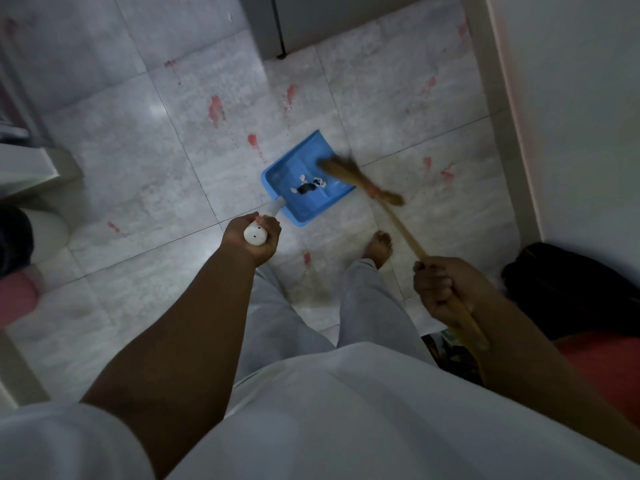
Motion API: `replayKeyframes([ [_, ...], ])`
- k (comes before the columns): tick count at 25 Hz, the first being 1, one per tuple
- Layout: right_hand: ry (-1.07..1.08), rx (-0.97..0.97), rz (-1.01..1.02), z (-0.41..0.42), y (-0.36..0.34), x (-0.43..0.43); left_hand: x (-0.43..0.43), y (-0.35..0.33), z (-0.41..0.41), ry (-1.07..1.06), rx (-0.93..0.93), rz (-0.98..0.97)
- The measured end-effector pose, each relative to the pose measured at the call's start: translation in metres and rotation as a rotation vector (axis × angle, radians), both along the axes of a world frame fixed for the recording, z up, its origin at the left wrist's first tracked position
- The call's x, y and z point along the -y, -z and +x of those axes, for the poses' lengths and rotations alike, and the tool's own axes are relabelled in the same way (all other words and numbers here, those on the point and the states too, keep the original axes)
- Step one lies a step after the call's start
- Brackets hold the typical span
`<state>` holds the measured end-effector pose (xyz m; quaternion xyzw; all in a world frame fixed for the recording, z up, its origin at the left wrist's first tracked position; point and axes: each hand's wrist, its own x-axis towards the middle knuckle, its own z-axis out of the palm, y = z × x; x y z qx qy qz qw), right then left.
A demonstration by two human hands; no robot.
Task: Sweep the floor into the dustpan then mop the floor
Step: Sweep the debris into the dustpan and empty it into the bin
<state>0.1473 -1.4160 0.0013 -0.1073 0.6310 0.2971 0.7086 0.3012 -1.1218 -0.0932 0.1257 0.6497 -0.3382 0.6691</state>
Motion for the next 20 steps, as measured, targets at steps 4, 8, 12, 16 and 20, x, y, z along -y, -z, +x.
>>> replayKeyframes([
  [4,0.043,0.062,0.096,-0.027,-0.032,0.003,-0.002,-0.001,0.001,0.005,0.002,0.011],
  [8,-0.007,0.076,0.015,-0.027,-0.046,0.021,-0.008,-0.002,-0.002,-0.004,0.011,0.001],
  [12,-0.051,0.080,-0.035,-0.005,-0.029,0.013,-0.012,-0.002,-0.008,-0.025,0.017,-0.006],
  [16,-0.073,0.035,0.057,0.003,-0.002,-0.021,-0.011,0.000,-0.013,-0.047,0.015,0.004],
  [20,-0.026,0.081,0.123,-0.013,-0.015,-0.027,-0.014,-0.001,-0.013,-0.051,0.023,-0.019],
])
